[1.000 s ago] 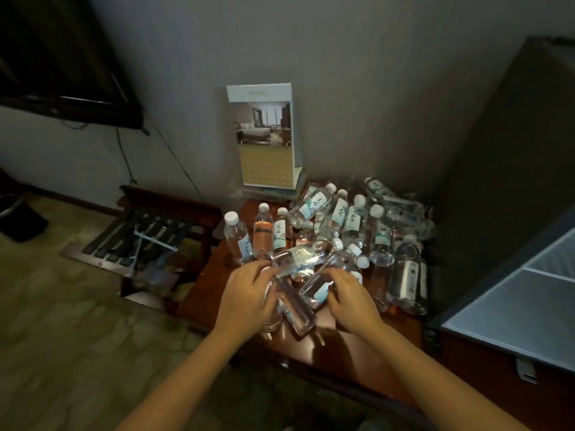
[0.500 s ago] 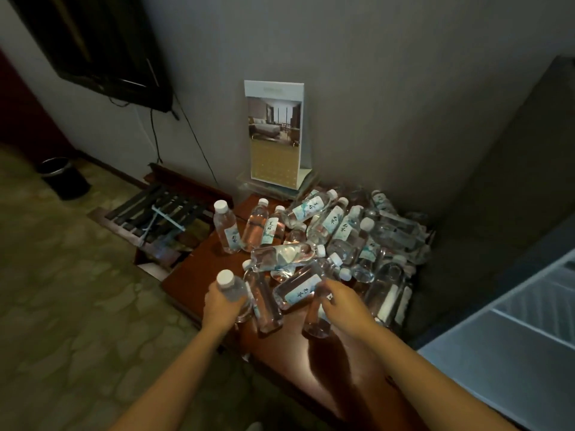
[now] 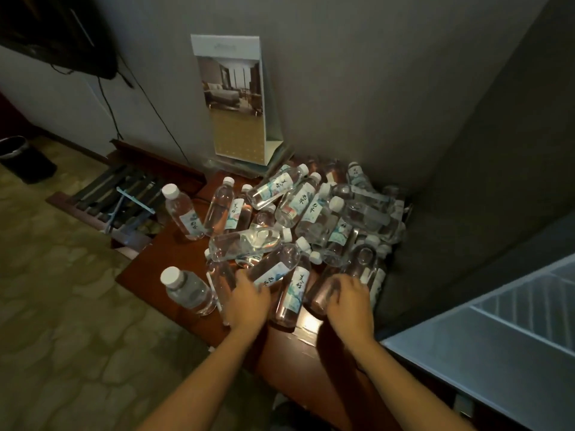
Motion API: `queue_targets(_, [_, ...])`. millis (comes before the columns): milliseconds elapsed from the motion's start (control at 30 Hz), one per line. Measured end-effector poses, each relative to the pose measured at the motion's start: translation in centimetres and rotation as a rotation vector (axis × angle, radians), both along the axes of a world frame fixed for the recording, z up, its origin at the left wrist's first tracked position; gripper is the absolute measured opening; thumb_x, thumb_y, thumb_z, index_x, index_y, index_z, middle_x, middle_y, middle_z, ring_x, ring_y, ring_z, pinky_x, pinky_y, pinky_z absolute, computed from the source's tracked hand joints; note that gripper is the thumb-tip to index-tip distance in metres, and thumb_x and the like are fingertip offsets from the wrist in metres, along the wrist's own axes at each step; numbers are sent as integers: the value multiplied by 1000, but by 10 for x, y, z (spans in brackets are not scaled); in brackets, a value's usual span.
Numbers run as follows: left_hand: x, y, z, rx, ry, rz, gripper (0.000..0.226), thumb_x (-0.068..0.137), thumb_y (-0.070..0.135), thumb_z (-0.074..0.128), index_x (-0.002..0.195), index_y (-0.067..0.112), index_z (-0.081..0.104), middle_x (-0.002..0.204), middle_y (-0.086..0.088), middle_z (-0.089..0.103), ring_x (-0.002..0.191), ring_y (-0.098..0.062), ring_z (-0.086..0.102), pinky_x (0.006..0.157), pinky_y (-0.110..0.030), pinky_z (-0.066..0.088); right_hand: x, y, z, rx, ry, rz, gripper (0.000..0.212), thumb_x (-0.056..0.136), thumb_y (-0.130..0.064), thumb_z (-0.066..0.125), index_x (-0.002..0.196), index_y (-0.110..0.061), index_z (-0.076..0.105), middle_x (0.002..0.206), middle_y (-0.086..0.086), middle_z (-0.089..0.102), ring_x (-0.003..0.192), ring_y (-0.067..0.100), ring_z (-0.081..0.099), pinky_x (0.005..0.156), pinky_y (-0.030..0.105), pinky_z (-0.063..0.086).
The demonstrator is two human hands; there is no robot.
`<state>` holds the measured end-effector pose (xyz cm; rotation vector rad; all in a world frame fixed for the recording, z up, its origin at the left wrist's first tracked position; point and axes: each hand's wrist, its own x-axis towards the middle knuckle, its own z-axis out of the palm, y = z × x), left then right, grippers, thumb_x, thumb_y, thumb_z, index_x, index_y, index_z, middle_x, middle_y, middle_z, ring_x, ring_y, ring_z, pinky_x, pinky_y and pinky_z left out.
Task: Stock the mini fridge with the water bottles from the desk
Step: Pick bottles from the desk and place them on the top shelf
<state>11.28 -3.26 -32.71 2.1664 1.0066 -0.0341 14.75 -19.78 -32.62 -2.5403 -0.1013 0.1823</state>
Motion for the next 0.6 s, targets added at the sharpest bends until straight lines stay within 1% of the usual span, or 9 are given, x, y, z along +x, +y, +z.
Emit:
queue_targets(67, [18,-20,-4,-30,-54,-178,16,92,22,50,105,14,55,89,-5,65,89,-26,63,71,-29,44,5,1,-2,-40,6,-97,39,92,-15,50,130,-13,46,139,10,39,129,27,32,104,35,32])
queue_targets(100, [27,-30,-8,-62,-87,-257,14,92,22,49,98,14,59,84,-4,64,87,-26,63,69,-30,44,8,3,-5,-46,7,-131,42,92,-17,50,134,-13,42,143,11,33,132,29,27,106,36,31])
queue_targets(200, [56,-56,-19,-150,-209,-398,16,90,19,53,98,14,66,87,-6,70,84,-21,65,76,-34,51,18,10,-18,18,-1,-257,54,93,-22,51,141,-12,30,150,12,21,136,31,19,110,40,26])
queue_targets(300, [79,-71,-35,-144,-293,-468,19,88,16,55,98,11,70,92,-7,72,84,-19,65,76,-31,49,35,12,-35,181,-33,-429,62,90,-24,55,143,-13,24,151,12,18,137,33,18,110,46,26])
queue_targets(367, [90,-74,-44,-102,-300,-545,18,88,14,54,88,8,71,86,-8,70,78,-21,62,68,-29,44,46,10,-43,357,-2,-539,68,88,-25,58,144,-19,20,152,11,17,138,32,17,110,48,27])
queue_targets(400, [96,-73,-51,-132,-288,-572,19,88,12,53,82,6,70,82,-10,69,75,-22,61,66,-30,44,48,7,-46,435,17,-564,70,87,-25,59,144,-21,19,153,10,17,139,31,17,110,48,27])
queue_targets(467, [102,-68,-57,-406,-258,-546,22,88,5,50,74,4,67,70,-11,65,63,-21,61,62,-29,53,46,4,-54,551,-4,-543,71,88,-23,59,144,-21,17,152,9,20,140,29,17,111,45,25])
queue_targets(533, [101,-66,-57,-668,-239,-493,23,88,0,49,70,5,61,58,-5,58,46,-11,55,49,-18,50,40,1,-60,649,-93,-492,67,89,-19,56,144,-18,18,150,11,26,138,30,23,110,40,26])
queue_targets(600, [91,-67,-56,-697,-295,-488,22,91,5,49,71,8,58,62,-3,55,47,-8,51,43,-13,46,35,0,-64,790,-153,-472,60,91,-14,50,143,-16,21,146,12,33,133,30,34,108,38,31])
